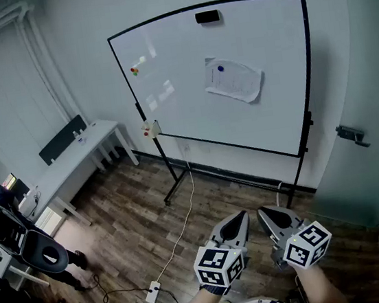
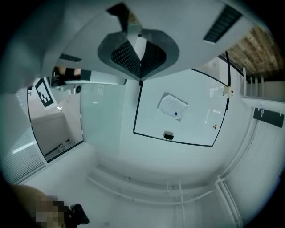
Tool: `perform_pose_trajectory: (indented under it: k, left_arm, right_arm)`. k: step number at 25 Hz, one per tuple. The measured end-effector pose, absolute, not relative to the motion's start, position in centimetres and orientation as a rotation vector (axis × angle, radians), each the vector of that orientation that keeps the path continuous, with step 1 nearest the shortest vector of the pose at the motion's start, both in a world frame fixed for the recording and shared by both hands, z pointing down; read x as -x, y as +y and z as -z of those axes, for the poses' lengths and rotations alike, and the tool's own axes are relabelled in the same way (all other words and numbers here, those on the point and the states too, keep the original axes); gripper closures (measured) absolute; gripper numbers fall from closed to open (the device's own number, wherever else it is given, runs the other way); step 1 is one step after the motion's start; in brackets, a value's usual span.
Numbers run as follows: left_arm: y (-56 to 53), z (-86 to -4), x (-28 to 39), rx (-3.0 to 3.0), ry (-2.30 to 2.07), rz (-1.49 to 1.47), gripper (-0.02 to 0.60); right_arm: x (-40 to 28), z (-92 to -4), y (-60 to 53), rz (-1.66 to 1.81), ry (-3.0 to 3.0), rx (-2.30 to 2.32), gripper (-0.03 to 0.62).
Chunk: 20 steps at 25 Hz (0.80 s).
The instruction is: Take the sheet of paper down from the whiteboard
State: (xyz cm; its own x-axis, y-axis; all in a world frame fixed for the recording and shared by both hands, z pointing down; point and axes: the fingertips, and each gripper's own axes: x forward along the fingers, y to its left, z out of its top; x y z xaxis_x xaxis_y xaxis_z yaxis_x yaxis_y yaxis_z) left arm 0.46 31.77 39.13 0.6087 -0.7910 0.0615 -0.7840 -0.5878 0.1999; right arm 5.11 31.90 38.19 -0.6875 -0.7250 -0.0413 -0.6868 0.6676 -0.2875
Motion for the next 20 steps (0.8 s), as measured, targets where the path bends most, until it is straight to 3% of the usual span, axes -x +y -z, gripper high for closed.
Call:
perform_pose_trajectory:
  k: [20]
  left_arm:
    - [30.6,-38.3,-3.2,-2.666,-1.367,0.019,0.569]
  right_arm:
    - [-8.7,-36.9,31.4,0.296,2.714,1.133,0.582]
